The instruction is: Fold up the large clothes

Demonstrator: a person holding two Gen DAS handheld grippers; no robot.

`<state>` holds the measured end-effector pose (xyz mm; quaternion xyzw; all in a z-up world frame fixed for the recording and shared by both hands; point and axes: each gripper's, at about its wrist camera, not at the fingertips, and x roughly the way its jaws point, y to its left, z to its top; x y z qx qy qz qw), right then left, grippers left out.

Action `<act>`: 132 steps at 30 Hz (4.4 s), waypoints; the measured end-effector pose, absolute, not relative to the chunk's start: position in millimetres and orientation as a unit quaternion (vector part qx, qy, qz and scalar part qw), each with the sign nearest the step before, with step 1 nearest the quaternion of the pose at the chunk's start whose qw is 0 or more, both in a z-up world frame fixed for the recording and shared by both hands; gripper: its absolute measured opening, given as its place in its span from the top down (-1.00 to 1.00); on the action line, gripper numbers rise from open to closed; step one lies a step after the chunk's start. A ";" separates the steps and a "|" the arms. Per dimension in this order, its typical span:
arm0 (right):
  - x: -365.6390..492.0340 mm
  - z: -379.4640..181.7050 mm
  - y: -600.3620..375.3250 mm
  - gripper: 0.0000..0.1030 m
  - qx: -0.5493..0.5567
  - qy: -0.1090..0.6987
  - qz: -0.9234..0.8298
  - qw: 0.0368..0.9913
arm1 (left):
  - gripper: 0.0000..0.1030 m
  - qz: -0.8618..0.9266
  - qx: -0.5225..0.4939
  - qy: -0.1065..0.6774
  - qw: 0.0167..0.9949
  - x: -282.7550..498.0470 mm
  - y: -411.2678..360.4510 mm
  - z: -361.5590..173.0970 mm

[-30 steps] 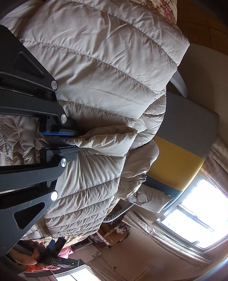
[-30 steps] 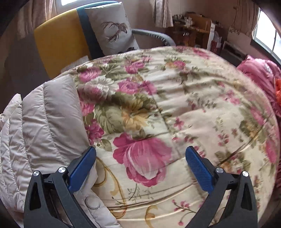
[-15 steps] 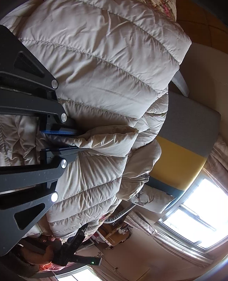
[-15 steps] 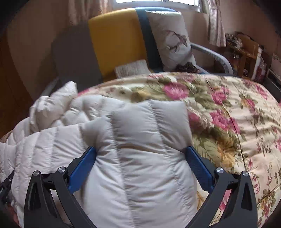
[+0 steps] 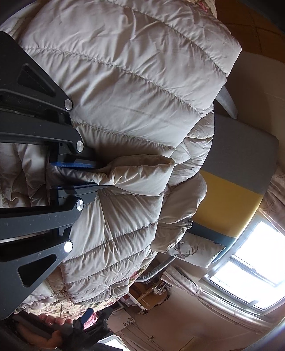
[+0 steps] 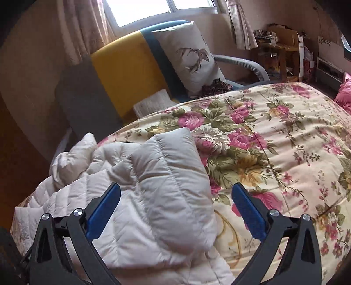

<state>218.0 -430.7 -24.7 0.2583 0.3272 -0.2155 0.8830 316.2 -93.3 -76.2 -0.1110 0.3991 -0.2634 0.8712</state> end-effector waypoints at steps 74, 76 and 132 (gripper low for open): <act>-20.4 -95.8 -329.0 0.39 0.417 0.399 0.243 0.779 | 0.66 -0.414 -0.189 0.451 0.768 28.1 99.5 -66.2; -24.4 -80.0 -334.4 0.44 0.425 0.363 0.259 0.788 | 0.69 -0.418 -0.202 0.417 0.781 25.2 107.0 -47.8; 56.1 -45.4 -426.5 0.37 0.541 0.170 0.255 0.783 | 0.58 -0.365 -0.274 0.405 0.792 192.6 51.8 7.7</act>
